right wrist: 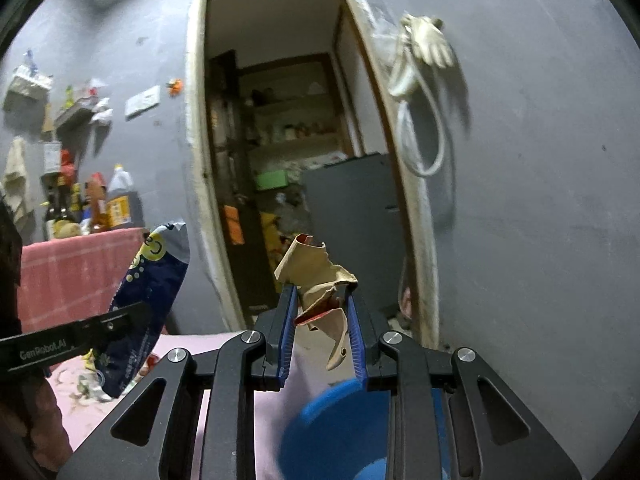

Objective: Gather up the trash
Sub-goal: 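Carry both wrappers to the blue basin and open both tools to drop them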

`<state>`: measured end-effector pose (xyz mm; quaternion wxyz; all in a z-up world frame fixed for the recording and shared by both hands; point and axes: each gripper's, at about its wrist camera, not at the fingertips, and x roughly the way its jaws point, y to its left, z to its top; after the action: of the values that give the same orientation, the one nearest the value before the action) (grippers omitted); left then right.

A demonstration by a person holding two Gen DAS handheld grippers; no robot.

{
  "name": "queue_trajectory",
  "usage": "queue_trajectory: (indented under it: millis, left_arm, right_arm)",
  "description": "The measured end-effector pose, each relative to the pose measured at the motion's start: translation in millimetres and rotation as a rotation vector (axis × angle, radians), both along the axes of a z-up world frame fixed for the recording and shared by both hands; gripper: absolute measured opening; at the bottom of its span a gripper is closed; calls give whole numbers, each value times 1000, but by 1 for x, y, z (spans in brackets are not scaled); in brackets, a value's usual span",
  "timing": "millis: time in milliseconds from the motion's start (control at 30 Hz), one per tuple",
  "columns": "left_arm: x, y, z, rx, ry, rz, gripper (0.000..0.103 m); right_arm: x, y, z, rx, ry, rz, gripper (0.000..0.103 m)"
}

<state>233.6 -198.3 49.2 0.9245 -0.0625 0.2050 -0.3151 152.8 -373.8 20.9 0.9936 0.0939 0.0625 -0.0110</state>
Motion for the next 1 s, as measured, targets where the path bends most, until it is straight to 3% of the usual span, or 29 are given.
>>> queue_trajectory:
  millis: [200,567,733,867,1000]
  left_arm:
    - [23,-37,-18,37,113,-55,1]
    - [54,-70,-69,134,279,-75,3]
    - [56,-74,-79,150,301,-75,16]
    - [60,-69,-80,130,306,-57,26]
    - [57,-54,-71,99,284,-3,38]
  right_arm:
    - [9,-25,-19,54,95,-42,24]
    - [21,-56,-45,173,215,-49,24]
    - [23,-64,-50,200,246,-66,33]
    - [21,-66,-52,207,255,-72,35]
    - [22,-65,-49,206,250,-77,43]
